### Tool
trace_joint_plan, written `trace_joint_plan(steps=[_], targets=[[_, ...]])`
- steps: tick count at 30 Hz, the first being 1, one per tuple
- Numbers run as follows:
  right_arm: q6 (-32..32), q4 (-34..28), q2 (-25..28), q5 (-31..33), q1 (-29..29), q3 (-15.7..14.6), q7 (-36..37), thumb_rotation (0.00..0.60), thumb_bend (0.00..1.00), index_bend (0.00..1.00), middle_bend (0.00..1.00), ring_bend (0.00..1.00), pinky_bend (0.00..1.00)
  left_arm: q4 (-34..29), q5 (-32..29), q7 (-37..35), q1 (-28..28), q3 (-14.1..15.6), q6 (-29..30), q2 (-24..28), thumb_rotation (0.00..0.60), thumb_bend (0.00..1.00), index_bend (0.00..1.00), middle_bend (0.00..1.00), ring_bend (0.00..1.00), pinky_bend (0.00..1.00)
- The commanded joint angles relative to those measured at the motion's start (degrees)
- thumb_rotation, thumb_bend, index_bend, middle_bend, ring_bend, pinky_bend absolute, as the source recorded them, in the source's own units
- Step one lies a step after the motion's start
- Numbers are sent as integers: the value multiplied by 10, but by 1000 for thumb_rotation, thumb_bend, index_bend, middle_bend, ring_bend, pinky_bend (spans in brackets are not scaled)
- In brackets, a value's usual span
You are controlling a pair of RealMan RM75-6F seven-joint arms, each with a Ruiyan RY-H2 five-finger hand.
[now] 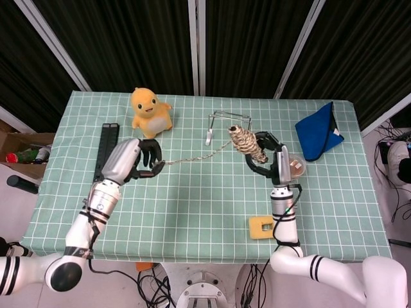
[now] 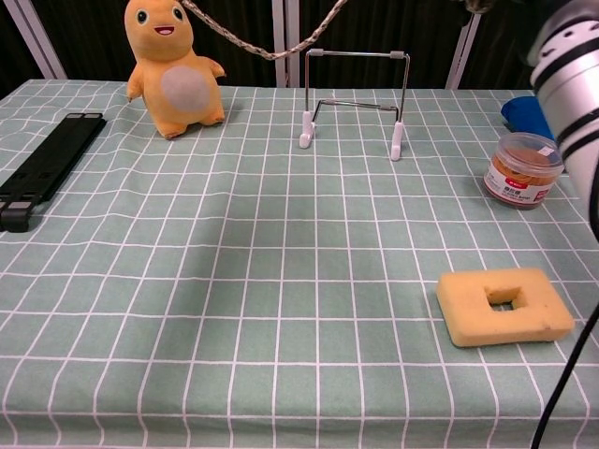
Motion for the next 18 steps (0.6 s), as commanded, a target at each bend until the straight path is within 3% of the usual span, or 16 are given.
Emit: trace_joint_plan(steps=[1, 6, 10, 13, 18], targets=[[-46, 30, -21, 15, 41, 23, -30, 600, 737, 823, 641, 617, 842, -65, 65, 83, 6, 15, 53, -36, 600, 414, 764, 736, 702, 847], [-96, 43, -25, 18, 82, 29, -69, 600, 746, 822, 640, 617, 842, -65, 114, 105, -12, 0, 44, -64, 600, 414, 764, 736, 702, 847], [-124, 50, -25, 11, 105, 22, -93, 600, 745, 822, 640, 618, 842, -65, 114, 120, -40, -34, 29, -78, 600, 414, 763, 735, 702, 846], [-140, 56, -25, 1, 120, 14, -100, 600, 745, 822, 640, 617, 841, -65, 73, 135, -72, -72, 16, -84, 600, 414, 763, 736, 702, 846], [-163, 60, -26, -10, 139, 2, -92, 600, 745, 822, 640, 618, 842, -65, -64, 134, -134, -154, -12, -80, 600, 415, 763, 735, 702, 846]])
